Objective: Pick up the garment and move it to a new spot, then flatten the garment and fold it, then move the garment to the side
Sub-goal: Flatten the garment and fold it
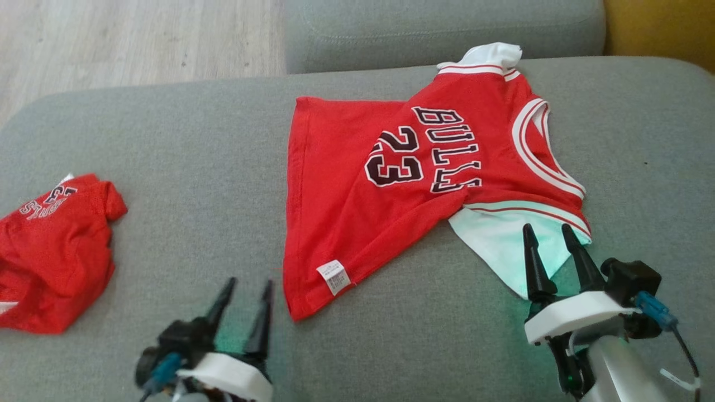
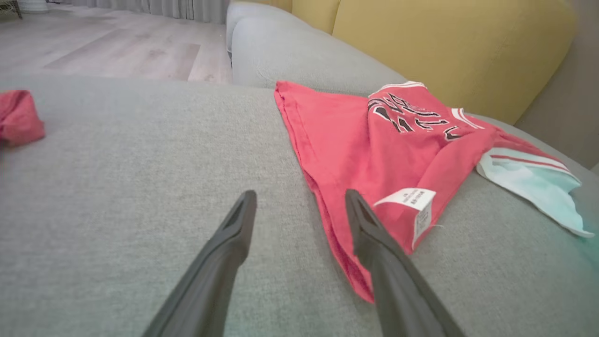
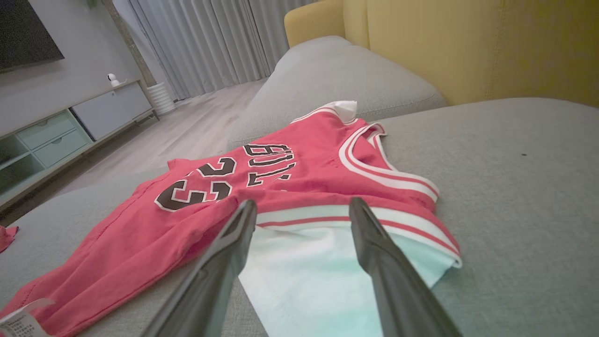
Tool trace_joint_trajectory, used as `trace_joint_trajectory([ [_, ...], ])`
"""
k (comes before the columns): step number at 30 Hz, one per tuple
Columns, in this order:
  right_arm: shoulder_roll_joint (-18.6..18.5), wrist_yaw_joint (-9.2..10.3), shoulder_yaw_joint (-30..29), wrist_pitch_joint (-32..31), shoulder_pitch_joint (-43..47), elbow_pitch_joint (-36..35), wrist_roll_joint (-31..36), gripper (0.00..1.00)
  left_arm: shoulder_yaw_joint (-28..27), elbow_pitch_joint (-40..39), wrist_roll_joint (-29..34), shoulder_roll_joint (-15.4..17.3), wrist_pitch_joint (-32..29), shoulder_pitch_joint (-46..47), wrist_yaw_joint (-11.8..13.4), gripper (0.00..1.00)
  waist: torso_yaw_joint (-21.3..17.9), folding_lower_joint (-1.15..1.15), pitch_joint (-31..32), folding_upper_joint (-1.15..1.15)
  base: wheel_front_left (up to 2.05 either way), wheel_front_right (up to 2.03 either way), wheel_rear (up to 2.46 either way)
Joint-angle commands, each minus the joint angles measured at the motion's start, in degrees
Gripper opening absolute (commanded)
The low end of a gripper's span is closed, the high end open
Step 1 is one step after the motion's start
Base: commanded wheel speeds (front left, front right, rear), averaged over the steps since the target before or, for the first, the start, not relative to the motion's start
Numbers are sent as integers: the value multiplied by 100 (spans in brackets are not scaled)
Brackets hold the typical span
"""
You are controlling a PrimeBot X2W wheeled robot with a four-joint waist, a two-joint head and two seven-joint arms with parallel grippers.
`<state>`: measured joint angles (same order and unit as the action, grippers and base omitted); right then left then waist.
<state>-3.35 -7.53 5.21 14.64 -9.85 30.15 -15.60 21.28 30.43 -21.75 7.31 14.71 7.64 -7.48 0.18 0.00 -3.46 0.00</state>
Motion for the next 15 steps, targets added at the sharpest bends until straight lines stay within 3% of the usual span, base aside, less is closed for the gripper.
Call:
trace_joint_trajectory([
  [1, 33, 4, 112, 36, -99, -207, 52, 100, -277, -193, 64, 30, 29, 97, 47, 100, -20, 0, 29, 0, 0, 0, 0],
  [8, 43, 4, -59, 36, 32, -325, 471, 100, -1287, -682, 724, -336, 29, -316, 282, 100, -79, 0, 197, 0, 0, 0, 0],
  [15, 45, 4, -8, 36, 122, -208, 612, 100, -1494, -687, 955, -435, 29, -431, 208, 100, -68, 0, 236, 0, 0, 0, 0],
])
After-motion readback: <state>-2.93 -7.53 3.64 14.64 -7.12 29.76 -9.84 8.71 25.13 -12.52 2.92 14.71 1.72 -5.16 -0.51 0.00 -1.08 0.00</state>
